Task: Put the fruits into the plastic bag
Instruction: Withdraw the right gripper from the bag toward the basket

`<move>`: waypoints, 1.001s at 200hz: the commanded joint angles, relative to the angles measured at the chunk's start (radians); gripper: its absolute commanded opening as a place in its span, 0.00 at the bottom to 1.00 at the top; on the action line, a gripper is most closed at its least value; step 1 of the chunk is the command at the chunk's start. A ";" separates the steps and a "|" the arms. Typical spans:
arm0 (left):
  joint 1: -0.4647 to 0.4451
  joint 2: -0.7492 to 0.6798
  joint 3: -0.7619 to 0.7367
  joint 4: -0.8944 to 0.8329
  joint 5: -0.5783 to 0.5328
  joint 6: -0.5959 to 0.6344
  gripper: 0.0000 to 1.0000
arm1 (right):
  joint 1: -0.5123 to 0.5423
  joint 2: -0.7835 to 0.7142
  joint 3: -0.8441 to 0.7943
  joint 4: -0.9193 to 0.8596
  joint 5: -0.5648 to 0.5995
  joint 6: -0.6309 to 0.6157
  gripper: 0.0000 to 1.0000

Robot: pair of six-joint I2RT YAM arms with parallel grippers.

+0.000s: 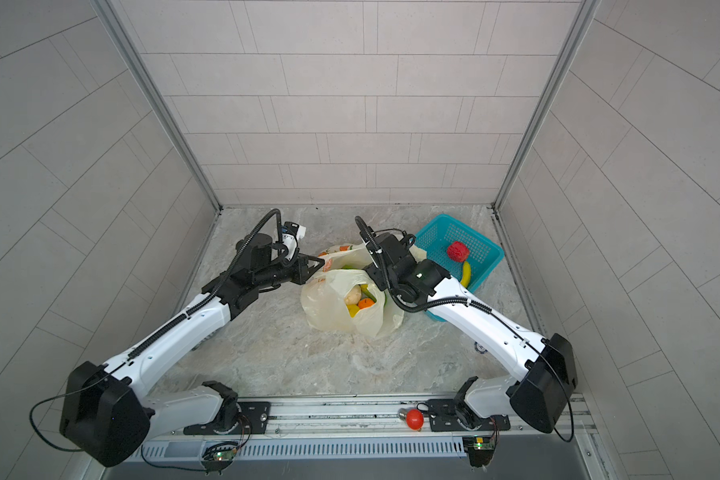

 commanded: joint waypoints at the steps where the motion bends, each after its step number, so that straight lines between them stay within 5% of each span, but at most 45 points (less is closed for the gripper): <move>1: 0.004 0.001 0.015 -0.002 -0.001 0.028 0.00 | -0.056 -0.026 -0.005 -0.008 0.038 0.077 0.86; 71: 0.005 0.004 0.018 -0.012 -0.003 0.039 0.00 | -0.120 -0.103 -0.048 0.010 -0.001 0.096 0.86; 114: 0.005 0.009 0.018 -0.006 -0.003 0.035 0.00 | -0.129 -0.231 -0.073 0.068 -0.501 0.060 0.85; 130: 0.004 0.015 0.016 -0.004 -0.001 0.035 0.00 | -0.129 -0.274 -0.062 0.075 -0.602 0.081 0.84; 172: 0.005 0.018 0.001 0.021 -0.001 0.015 0.00 | -0.133 -0.312 0.028 0.067 -0.548 0.064 0.85; 200: 0.005 0.012 -0.003 0.022 -0.001 0.015 0.00 | -0.184 -0.272 0.090 0.111 -0.415 0.100 0.85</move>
